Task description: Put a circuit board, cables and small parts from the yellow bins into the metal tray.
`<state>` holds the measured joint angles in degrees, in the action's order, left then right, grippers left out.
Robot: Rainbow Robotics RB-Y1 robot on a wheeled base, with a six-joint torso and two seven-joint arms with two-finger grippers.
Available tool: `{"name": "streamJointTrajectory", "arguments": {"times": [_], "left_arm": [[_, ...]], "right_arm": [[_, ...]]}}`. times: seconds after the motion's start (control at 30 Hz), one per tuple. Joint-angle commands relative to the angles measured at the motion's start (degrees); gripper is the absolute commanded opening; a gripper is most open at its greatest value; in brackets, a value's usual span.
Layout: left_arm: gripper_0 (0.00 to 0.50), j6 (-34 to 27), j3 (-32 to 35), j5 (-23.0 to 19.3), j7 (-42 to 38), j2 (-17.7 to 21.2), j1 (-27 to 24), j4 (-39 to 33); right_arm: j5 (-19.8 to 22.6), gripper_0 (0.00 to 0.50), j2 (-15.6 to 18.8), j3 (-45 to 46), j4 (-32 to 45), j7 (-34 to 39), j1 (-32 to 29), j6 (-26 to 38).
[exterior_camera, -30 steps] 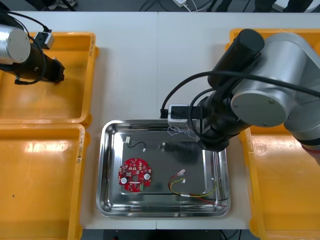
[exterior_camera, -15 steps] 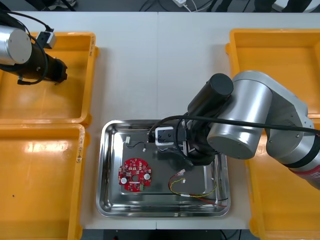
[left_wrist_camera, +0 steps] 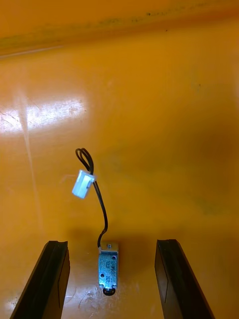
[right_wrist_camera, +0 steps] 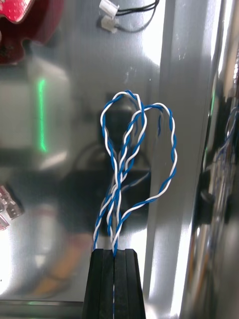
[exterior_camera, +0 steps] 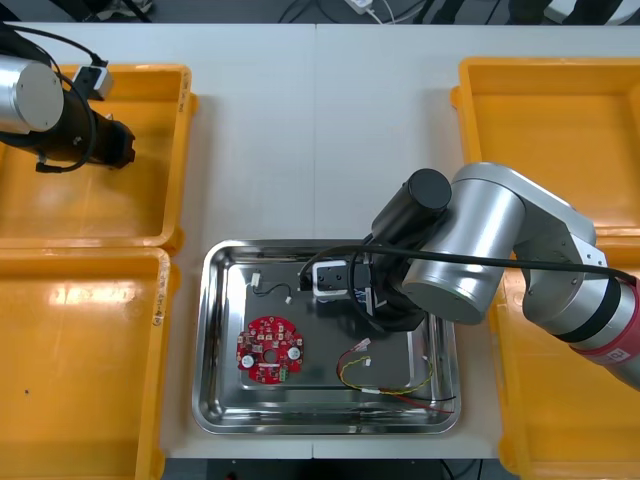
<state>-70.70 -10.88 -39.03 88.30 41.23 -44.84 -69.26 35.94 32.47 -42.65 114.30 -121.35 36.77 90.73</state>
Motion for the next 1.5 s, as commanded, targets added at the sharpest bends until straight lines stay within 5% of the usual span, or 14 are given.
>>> {"name": "streamJointTrajectory", "arguments": {"times": [0.03, 0.13, 0.17, 0.23, 0.3, 0.4, 0.47, 0.77, 0.8, 0.83, 0.87, 0.9, 1.2, 1.5], "left_arm": [[0.500, 0.91, -0.37, -0.79, 2.05, 0.70, 0.72, -0.52], [0.500, 1.44, -0.28, -0.87, 1.96, 0.70, 1.16, -0.52], [0.500, 1.62, -0.37, -0.96, 2.05, 0.70, 1.33, -0.61], [0.500, 2.32, -0.37, -1.14, 2.05, 0.70, 1.77, -0.61], [0.500, 2.76, -0.28, -1.14, 2.05, 0.70, 2.03, -0.52], [0.500, 3.11, -0.28, -1.23, 2.14, 0.70, 2.21, -0.61], [0.500, 3.11, -0.37, -1.23, 2.23, 0.70, 2.30, -0.61], [0.500, 3.11, -0.37, -1.23, 2.23, 0.78, 2.30, -0.61], [0.447, 3.02, -0.37, -1.31, 2.32, 0.78, 2.30, -0.61], [0.261, 3.11, -0.37, -1.23, 2.23, 0.70, 2.30, -0.61], [0.176, 3.02, -0.28, -1.31, 2.23, 0.78, 2.30, -0.61], [0.005, 3.11, -0.37, -1.31, 2.32, 0.70, 2.30, -0.61], [0.000, 3.20, -0.28, -1.40, 2.14, 0.70, 2.30, -0.61], [0.000, 1.26, 0.33, -0.79, 1.79, 1.13, 2.30, -1.75]], "right_arm": [[-1.31, 0.000, -0.74, -0.68, 0.58, -1.43, -1.09, -0.73], [-1.58, 0.001, -0.74, -0.68, 0.58, -1.43, -1.26, -0.81], [-1.58, 0.051, -0.74, -0.68, 0.66, -1.35, -1.26, -0.73], [-2.02, 0.243, -0.82, -0.59, 0.84, -1.35, -1.18, -0.73], [-2.19, 0.262, -0.91, -0.42, 0.93, -1.43, -1.18, -0.64], [-2.10, 0.438, -0.91, -0.07, 0.93, -1.35, -1.18, -0.64], [-1.84, 0.500, -0.91, 0.29, 0.93, -1.43, -1.09, -0.46], [-0.96, 0.500, -2.14, 4.24, 2.68, -1.43, -1.18, 5.43], [-0.78, 0.500, -2.67, 5.38, 3.30, -1.43, -1.09, 7.18], [-0.43, 0.500, -3.11, 6.53, 3.74, -1.52, -1.09, 8.85], [-0.08, 0.500, -3.29, 7.05, 3.92, -1.35, -1.00, 9.64], [0.80, 0.500, -3.46, 8.20, 4.18, -1.17, -0.82, 11.31], [7.56, 0.500, -3.55, 18.30, 5.58, 2.52, 1.99, 19.27], [9.85, 0.500, 1.64, 22.43, 9.80, 15.62, 5.94, 19.27]]}}
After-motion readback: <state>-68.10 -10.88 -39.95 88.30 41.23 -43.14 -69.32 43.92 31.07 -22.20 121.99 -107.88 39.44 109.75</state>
